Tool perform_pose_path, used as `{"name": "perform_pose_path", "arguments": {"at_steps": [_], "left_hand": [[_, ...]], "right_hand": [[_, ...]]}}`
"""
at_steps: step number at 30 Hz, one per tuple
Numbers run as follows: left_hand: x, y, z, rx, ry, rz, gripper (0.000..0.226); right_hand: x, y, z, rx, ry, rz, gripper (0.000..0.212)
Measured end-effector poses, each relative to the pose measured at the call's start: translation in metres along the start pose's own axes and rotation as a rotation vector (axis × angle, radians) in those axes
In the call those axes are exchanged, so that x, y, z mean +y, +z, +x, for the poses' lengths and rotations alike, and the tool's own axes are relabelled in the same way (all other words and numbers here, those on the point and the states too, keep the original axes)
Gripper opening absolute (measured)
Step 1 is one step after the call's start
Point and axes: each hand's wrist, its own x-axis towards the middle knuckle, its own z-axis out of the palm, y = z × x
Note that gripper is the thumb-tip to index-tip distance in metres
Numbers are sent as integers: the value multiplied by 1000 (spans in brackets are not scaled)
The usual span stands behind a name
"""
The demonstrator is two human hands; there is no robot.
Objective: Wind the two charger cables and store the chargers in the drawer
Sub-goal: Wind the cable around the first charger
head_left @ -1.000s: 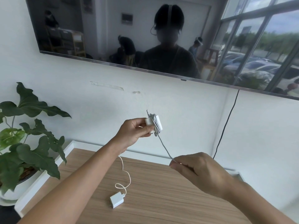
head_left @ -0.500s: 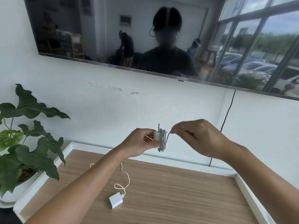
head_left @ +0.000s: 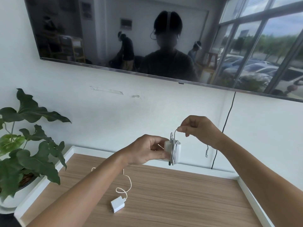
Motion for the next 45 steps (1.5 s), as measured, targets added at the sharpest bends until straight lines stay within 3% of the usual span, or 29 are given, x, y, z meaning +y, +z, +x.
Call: {"name": "perform_pose_path", "arguments": {"at_steps": [14,17,20,27,31,36,45], "left_hand": [[9,0,3,45,91,-221,40],[8,-2,5,126,98,-282,36],[7,-8,6,186,104,-395,30],[-1,-10,9,310,118,-576,29],[-4,-9,11,335,95,-566,35],[-4,-7,15,375,66,-476,31],[6,-4,18,383,41,-329,25]], "right_hand": [[34,24,-14,-65,117,182,30],[34,35,-20,-58,126,228,38],[35,43,-28,-70,148,221,31],[15,60,-55,-158,39,-70,29],[-8,54,-69,-150,-139,-297,25],[-20,39,-74,-60,-415,-708,44],[-34,23,-76,19,-519,-810,31]]}}
